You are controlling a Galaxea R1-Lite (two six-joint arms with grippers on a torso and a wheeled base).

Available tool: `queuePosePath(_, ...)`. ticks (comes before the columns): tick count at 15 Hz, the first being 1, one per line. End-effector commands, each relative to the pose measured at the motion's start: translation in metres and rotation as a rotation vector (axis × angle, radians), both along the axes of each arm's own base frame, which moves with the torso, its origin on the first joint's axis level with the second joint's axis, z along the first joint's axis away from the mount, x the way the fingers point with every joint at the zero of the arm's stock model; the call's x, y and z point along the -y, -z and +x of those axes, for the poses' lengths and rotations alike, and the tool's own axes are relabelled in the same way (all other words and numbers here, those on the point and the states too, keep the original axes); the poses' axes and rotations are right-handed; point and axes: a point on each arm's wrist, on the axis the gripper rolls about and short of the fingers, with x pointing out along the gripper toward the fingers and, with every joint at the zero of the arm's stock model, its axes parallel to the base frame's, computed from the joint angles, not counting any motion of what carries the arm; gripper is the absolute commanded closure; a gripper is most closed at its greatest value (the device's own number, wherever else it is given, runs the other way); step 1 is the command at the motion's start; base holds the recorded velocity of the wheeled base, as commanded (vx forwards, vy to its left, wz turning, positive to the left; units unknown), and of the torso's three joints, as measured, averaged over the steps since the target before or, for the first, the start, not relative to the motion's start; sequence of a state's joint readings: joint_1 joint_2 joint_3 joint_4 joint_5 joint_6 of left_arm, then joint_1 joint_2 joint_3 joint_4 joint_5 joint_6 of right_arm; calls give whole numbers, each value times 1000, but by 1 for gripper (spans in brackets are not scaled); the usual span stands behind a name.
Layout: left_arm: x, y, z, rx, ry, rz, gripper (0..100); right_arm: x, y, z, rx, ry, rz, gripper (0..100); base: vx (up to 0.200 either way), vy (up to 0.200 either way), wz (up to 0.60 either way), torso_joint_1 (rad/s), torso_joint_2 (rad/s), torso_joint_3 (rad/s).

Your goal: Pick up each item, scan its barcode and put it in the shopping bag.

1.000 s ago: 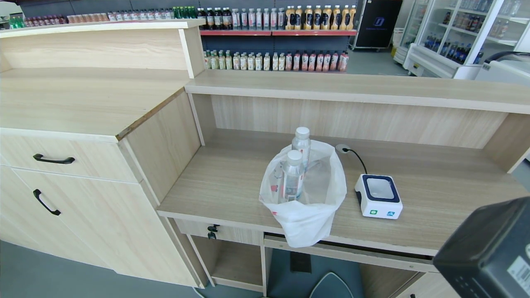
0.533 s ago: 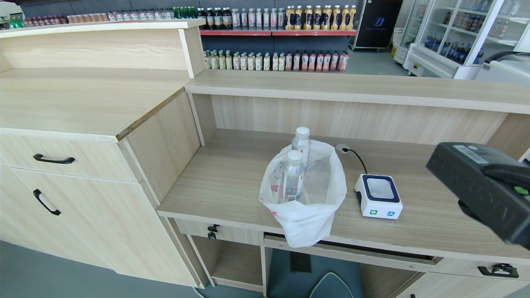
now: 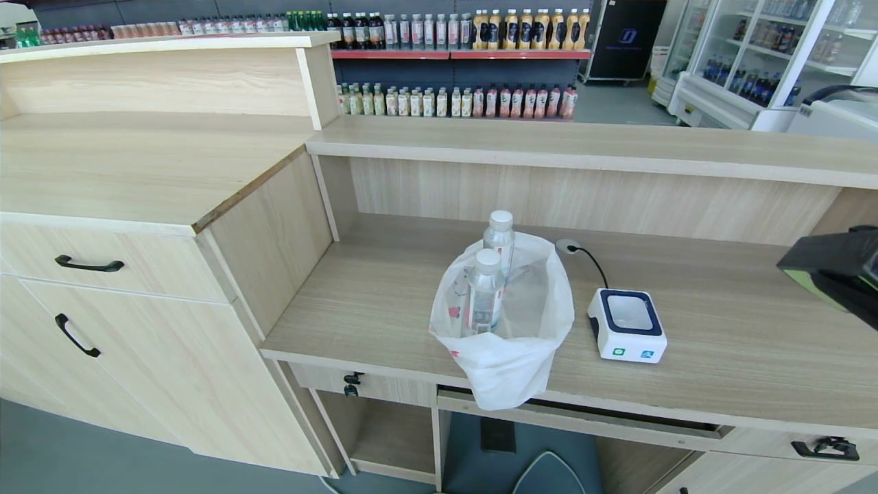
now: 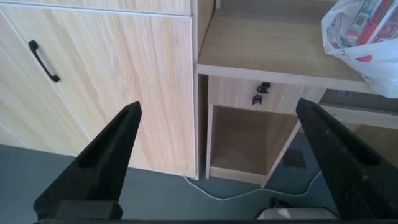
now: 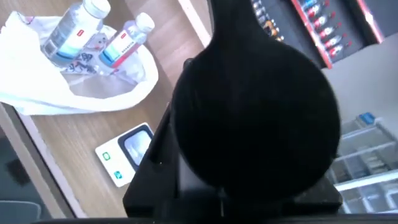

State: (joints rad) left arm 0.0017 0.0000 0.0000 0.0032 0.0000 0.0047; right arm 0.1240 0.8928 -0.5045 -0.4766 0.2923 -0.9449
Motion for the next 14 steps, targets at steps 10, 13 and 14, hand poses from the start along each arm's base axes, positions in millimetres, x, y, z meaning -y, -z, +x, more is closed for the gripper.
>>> queuePosePath(10, 0, 0, 0, 0, 0, 0, 0, 3, 23, 61, -502, 166, 564, 100, 0, 0, 360, 1, 1, 0)
queuePosePath(13, 0, 0, 0, 0, 0, 0, 0, 3, 34, 106, -749, 141, 932, 100, 0, 0, 0, 0, 0, 0)
queuePosePath(14, 0, 0, 0, 0, 0, 0, 0, 12, 36, 123, -770, 167, 1056, 100, 0, 0, 0, 0, 0, 0)
